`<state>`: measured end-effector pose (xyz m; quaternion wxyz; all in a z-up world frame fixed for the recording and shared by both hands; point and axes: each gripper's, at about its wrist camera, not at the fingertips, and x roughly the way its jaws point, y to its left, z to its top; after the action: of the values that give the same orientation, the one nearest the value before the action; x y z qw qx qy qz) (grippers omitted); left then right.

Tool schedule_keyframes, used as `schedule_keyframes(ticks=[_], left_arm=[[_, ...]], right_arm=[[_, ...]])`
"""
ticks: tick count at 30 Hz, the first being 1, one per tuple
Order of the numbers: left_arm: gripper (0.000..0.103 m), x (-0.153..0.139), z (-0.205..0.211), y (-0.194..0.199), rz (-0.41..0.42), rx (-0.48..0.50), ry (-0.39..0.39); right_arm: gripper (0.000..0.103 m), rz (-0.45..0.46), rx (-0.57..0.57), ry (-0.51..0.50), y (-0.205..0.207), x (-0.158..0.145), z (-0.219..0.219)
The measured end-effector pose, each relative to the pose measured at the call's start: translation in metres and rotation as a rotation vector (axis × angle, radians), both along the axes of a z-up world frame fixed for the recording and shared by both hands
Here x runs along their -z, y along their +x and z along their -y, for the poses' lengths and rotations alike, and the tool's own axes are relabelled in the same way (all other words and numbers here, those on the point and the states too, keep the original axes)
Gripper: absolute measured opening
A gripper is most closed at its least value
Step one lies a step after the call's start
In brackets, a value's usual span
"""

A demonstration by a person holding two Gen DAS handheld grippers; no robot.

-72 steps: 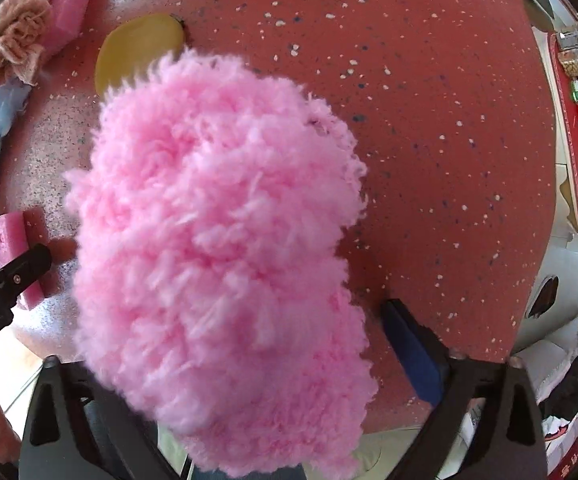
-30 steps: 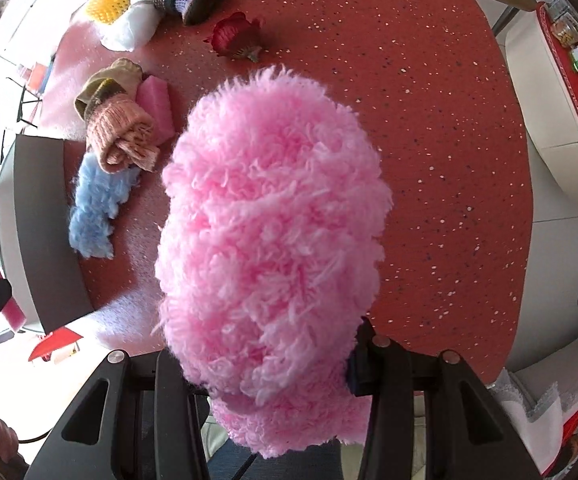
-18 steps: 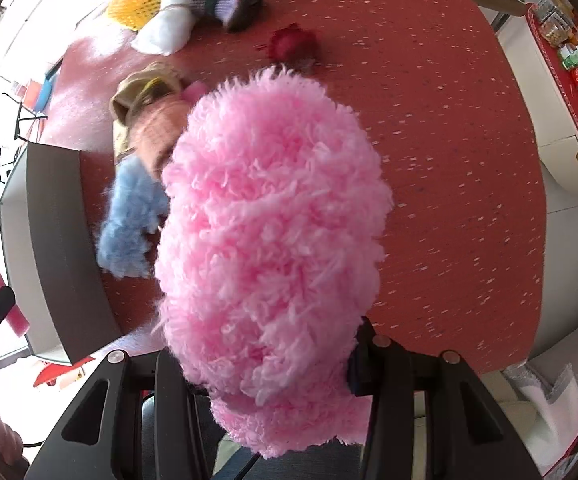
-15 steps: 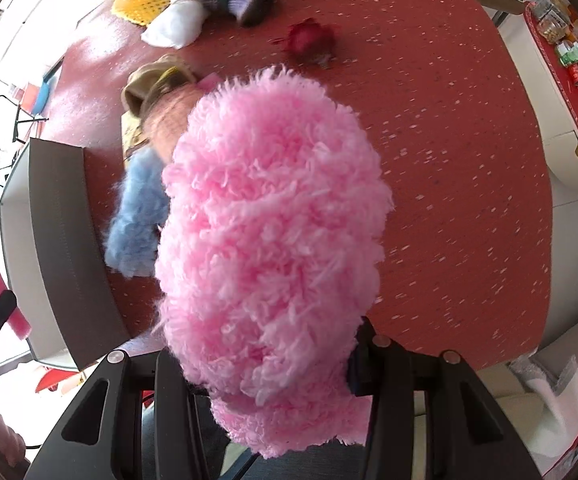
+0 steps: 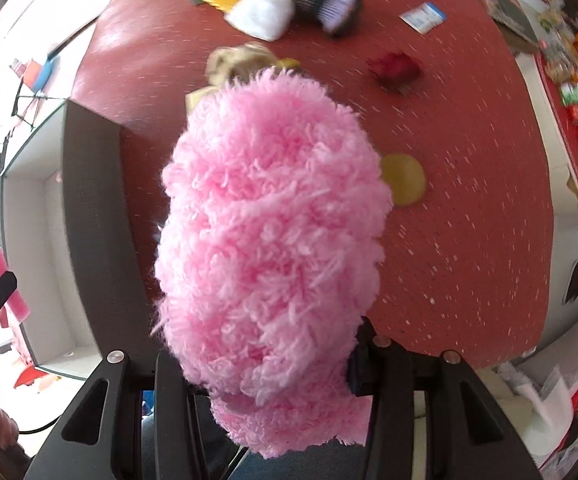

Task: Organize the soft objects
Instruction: 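Lift and carry the sponge and fluffy slipper over the white box with both tools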

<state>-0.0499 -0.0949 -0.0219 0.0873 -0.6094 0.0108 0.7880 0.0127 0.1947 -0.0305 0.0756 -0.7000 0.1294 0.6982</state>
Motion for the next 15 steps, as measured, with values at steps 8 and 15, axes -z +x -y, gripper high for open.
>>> schedule_keyframes(ticks=[8,15], left_arm=[[0.044,0.006,0.028,-0.005,0.0,-0.041,0.014],[0.044,0.008,0.042,-0.008,0.003,-0.054,0.018]], right_arm=[[0.048,-0.031,-0.12,0.004,-0.032,-0.027,0.059],[0.048,-0.063,-0.222,-0.07,-0.056,-0.037,0.133]])
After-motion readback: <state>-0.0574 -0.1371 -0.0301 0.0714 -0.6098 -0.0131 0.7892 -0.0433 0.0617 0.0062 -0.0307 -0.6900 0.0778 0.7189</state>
